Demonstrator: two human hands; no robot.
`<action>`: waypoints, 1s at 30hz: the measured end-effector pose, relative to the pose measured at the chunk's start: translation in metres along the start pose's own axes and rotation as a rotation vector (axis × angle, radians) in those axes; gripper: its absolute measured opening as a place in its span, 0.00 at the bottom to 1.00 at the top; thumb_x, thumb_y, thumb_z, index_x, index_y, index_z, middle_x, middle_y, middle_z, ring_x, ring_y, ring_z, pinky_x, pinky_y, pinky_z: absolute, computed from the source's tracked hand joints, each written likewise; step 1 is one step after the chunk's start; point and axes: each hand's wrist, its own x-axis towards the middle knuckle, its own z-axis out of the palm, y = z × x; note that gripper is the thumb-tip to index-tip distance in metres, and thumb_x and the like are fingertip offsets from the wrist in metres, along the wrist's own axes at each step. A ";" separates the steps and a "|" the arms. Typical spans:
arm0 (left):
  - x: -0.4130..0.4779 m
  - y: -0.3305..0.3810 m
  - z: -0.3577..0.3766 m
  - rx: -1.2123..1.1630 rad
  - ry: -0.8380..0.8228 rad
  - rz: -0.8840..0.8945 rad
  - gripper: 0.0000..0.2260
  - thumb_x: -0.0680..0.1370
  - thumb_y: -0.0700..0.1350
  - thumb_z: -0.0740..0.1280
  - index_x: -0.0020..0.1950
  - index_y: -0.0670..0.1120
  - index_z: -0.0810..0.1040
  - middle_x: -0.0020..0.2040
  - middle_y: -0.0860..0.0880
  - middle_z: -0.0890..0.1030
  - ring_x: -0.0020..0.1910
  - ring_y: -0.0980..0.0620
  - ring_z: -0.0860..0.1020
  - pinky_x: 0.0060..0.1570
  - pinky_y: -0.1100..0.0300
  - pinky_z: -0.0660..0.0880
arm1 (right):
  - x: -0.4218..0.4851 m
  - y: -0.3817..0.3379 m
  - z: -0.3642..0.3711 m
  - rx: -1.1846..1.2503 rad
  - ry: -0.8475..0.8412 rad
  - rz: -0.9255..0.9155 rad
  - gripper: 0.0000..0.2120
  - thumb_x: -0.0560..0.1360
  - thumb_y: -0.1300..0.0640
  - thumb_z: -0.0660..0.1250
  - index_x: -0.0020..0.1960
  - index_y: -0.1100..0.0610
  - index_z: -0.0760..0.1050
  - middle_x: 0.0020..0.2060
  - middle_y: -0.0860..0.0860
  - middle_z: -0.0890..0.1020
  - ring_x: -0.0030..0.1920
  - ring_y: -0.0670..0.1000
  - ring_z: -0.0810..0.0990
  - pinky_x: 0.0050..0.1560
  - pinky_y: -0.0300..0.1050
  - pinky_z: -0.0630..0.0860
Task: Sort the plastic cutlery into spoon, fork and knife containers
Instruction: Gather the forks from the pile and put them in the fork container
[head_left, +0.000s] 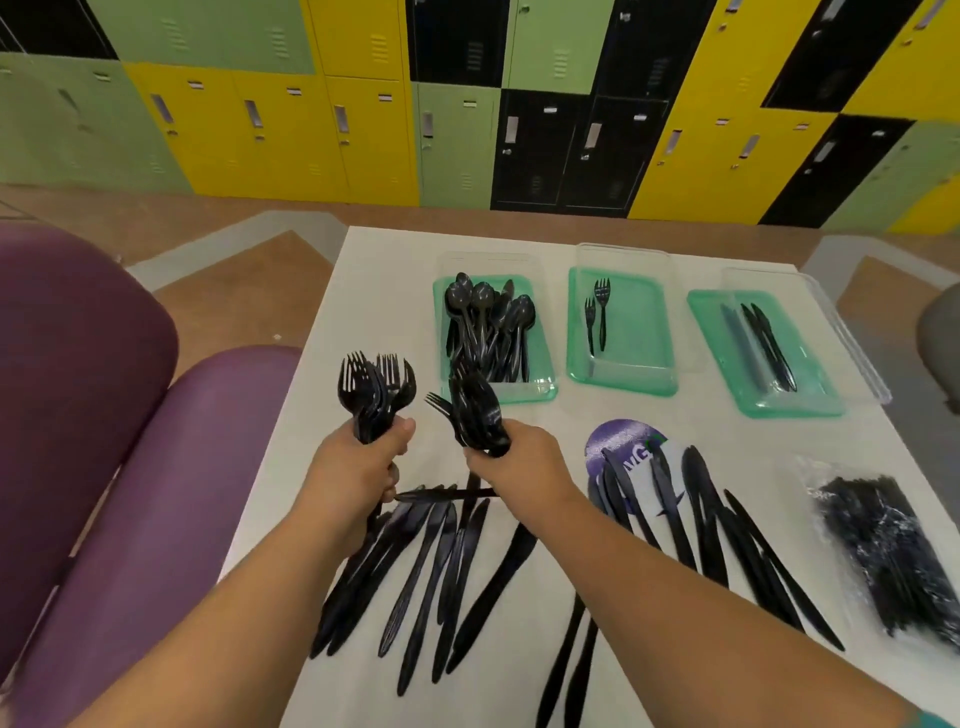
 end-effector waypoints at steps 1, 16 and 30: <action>-0.002 -0.008 0.009 0.026 -0.013 -0.035 0.06 0.77 0.44 0.68 0.43 0.46 0.73 0.31 0.49 0.68 0.24 0.53 0.61 0.25 0.60 0.60 | -0.001 0.003 -0.004 0.043 0.021 0.018 0.09 0.71 0.54 0.71 0.47 0.58 0.81 0.39 0.55 0.83 0.41 0.55 0.80 0.45 0.47 0.76; -0.015 -0.020 0.123 -0.394 -0.249 -0.383 0.04 0.75 0.41 0.69 0.46 0.41 0.78 0.34 0.49 0.81 0.19 0.59 0.65 0.18 0.70 0.64 | -0.027 0.046 -0.066 0.565 -0.028 0.274 0.06 0.73 0.55 0.71 0.40 0.54 0.75 0.24 0.47 0.69 0.25 0.47 0.64 0.27 0.39 0.63; 0.044 0.054 0.223 0.122 -0.235 0.036 0.07 0.79 0.49 0.64 0.46 0.47 0.72 0.31 0.49 0.67 0.26 0.54 0.63 0.28 0.60 0.63 | 0.070 0.038 -0.192 0.450 0.171 0.210 0.09 0.78 0.54 0.66 0.49 0.60 0.77 0.35 0.54 0.79 0.37 0.51 0.76 0.40 0.44 0.71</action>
